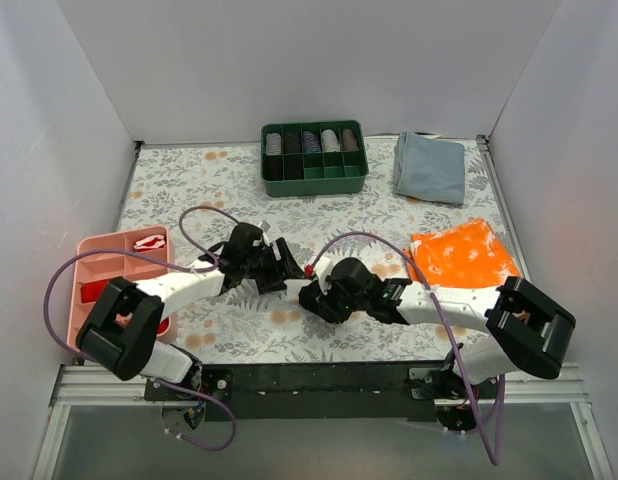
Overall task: Roll the underwear
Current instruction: Roll the underwear to the center of the board.
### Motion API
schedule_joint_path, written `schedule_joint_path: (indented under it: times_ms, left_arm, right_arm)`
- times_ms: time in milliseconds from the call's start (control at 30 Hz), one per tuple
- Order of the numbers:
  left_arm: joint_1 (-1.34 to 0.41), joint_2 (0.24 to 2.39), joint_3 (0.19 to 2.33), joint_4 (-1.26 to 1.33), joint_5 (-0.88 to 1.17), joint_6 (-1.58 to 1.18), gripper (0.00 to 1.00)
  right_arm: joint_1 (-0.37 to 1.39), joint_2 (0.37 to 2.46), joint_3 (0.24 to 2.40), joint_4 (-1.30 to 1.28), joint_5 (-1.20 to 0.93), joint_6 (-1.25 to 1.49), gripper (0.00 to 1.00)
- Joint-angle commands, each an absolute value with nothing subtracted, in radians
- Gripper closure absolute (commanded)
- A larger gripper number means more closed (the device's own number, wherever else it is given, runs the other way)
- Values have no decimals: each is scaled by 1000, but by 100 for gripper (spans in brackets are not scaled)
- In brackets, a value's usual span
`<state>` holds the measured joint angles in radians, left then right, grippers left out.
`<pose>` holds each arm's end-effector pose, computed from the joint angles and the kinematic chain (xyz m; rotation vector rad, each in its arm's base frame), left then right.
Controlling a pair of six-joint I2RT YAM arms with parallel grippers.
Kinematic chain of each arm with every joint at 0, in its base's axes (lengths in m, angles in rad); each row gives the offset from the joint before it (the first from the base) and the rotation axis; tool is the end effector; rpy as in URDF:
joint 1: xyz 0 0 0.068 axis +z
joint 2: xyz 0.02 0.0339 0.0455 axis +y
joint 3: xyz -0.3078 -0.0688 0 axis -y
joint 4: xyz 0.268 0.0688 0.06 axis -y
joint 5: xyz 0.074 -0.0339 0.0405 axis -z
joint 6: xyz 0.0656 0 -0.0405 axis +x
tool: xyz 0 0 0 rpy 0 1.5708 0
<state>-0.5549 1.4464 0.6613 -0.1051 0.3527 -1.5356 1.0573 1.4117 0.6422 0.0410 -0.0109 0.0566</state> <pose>0.2423 -0.1768 0.1666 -1.1942 2.6223 -1.1379 0.1515 0.2701 0.1811 -1.1422 2.0770 0.5722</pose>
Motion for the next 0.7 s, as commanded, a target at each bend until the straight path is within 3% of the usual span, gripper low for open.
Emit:
schedule_joint_path:
  times_ms: [0, 400, 667]
  left_arm:
    - [-525, 1306, 624, -92, 304, -1528, 30]
    - [-526, 1180, 443, 139, 422, -1483, 23]
    - [-528, 1157, 351, 264, 451, -1512, 22]
  right_arm:
    - [977, 1404, 575, 57, -308, 116, 79]
    - [769, 1523, 626, 137, -735, 172, 81]
    - [723, 1615, 667, 143, -787, 210, 81]
